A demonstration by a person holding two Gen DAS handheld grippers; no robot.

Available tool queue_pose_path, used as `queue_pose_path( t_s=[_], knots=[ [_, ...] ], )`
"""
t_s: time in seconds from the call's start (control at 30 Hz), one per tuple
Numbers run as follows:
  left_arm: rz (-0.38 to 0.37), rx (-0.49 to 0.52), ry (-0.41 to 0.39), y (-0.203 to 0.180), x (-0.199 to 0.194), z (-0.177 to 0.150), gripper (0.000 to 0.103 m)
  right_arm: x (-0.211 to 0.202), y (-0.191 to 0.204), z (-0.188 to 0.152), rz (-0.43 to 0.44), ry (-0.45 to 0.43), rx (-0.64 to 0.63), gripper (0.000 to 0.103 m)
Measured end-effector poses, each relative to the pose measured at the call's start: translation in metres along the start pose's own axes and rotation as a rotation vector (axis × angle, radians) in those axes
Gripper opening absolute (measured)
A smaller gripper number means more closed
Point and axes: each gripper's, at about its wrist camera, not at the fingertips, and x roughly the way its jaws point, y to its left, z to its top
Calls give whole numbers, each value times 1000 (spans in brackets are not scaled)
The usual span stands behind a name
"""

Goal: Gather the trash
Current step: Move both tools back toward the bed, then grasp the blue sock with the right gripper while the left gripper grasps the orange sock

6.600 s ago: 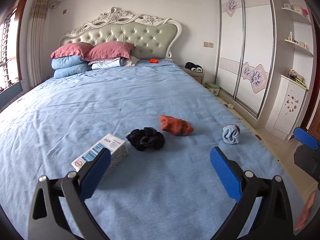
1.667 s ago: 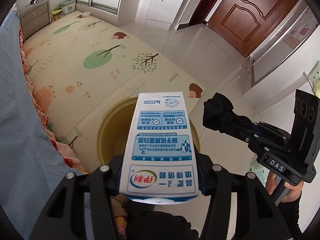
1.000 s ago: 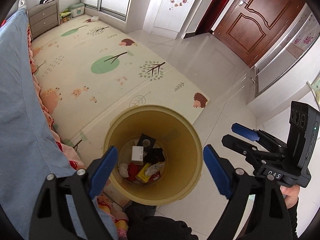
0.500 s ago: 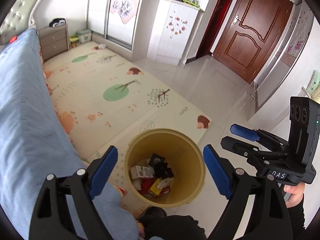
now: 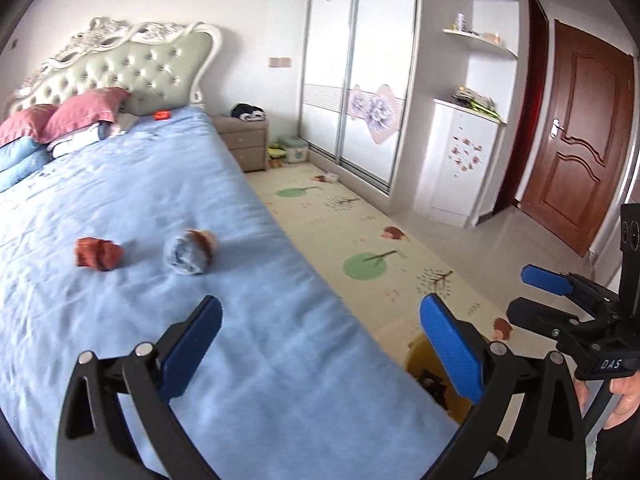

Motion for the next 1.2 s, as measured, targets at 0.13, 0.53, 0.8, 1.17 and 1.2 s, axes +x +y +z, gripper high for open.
queue_pose_path(
  t_s=[0.13,0.53,0.8,1.17,1.2],
  knots=[
    [111,-56,-29,60,-23,8,99,24,43,18,54,-19,-39,93],
    [329,-144,-50,193,-44,7,99,105,129,53,150,2,-70,95],
    [296,-138,-4,226,-12,11,99,162,153,69,139,60,-111,95],
    [279,-115,81,257,49,23,99,244,165,77,91,210,-200,94],
    [276,-125,92,260,54,24,99,249,164,77,84,224,-201,90]
  ],
)
